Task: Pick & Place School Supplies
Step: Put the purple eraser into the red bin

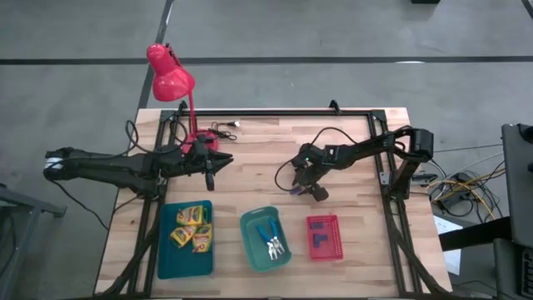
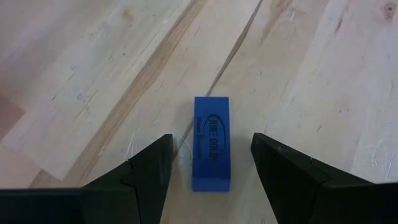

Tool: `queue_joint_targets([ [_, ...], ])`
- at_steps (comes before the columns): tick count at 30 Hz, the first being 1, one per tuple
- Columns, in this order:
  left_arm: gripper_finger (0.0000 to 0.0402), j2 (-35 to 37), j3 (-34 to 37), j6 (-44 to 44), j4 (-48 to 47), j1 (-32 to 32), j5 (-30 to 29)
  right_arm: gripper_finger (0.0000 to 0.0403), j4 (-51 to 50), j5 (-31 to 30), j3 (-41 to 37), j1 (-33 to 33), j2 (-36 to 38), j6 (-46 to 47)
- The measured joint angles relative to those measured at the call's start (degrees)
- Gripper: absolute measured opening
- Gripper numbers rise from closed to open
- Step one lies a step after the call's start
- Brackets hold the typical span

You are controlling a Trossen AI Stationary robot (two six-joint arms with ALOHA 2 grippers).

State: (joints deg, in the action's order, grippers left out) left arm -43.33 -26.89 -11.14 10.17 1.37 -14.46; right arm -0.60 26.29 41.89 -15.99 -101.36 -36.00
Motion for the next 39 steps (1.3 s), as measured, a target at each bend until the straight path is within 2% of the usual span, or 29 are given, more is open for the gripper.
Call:
queue_joint_targets([
  [7,0.0067,0.0,0.0,0.0,0.0,0.0,0.0,0.0208,-1.1,-0.5,-0.2,0.1,0.0,0.1],
  [16,0.0067,0.0,0.0,0.0,0.0,0.0,0.0,0.0122,-1.8,-0.8,-0.3,0.1,-0.1,0.8],
  [25,0.0067,0.0,0.0,0.0,0.0,0.0,0.0,0.0072,-2.0,-0.1,-0.3,0.1,-0.1,-0.4],
  [39,0.0067,0.0,0.0,0.0,0.0,0.0,0.0,0.0059,-2.0,0.5,-0.1,0.1,0.9,-0.6],
])
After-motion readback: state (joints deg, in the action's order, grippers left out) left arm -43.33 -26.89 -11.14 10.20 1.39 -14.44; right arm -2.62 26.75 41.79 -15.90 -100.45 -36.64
